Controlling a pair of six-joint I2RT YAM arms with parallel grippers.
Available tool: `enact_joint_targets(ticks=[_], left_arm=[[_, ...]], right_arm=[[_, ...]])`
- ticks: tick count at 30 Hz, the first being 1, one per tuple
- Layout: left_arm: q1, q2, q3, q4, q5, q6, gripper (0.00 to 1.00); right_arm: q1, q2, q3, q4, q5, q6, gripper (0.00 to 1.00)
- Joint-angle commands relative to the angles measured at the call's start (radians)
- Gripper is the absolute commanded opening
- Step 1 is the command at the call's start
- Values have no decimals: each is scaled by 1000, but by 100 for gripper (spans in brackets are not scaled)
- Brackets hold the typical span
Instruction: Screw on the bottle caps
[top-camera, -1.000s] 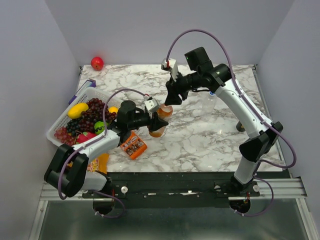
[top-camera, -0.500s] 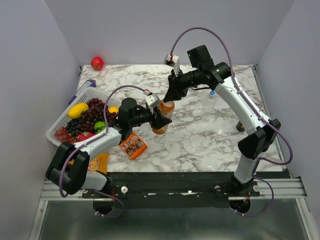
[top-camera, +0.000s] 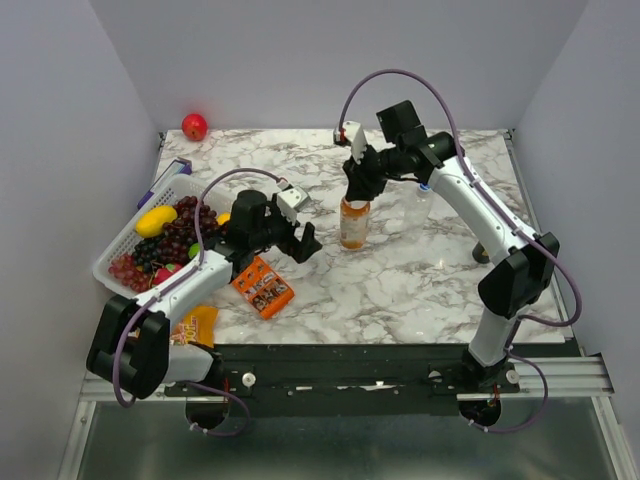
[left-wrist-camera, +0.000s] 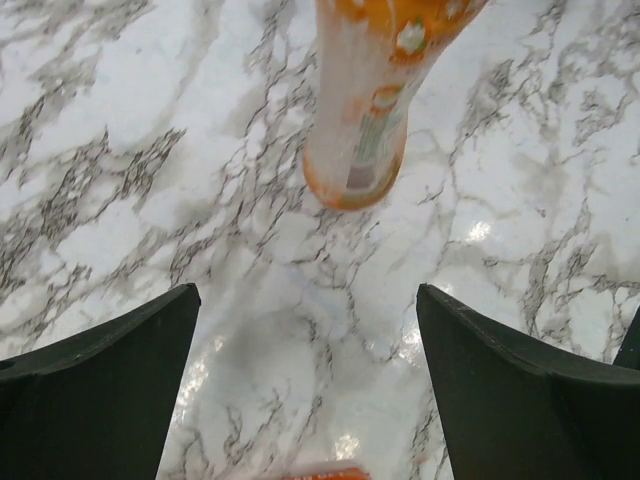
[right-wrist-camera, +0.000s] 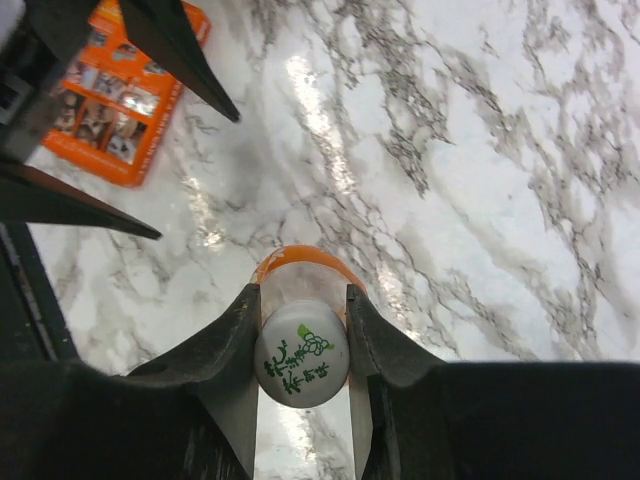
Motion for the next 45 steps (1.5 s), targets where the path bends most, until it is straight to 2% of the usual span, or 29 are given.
enact_joint_targets(ticks=[1, 10, 17, 20, 24, 27, 42, 44, 45], left_arm=[[36, -3, 45, -120, -15, 21, 98], [44, 68, 122, -183, -15, 70, 98], [51, 117, 177, -208, -21, 101, 98], [53, 131, 192, -208, -23, 104, 98], [53, 141, 208, -208, -21, 107, 98], [53, 146, 209, -206, -15, 107, 98], [53, 146, 189, -175, 6, 92, 98], [53, 149, 189, -174, 6, 87, 98], [53, 149, 191, -172, 8, 85, 98]], right_arm=[[-27, -4, -36, 147, 74, -29, 17], [-83, -13, -186, 316, 78, -45, 18], [-98, -21, -244, 373, 83, -49, 26], [-99, -22, -260, 381, 86, -45, 33], [-99, -22, -266, 390, 100, -31, 49], [-99, -22, -264, 396, 111, -25, 55], [-99, -12, -235, 401, 131, -11, 64], [-99, -13, -220, 401, 137, -3, 70], [-99, -10, -214, 401, 138, 0, 85]])
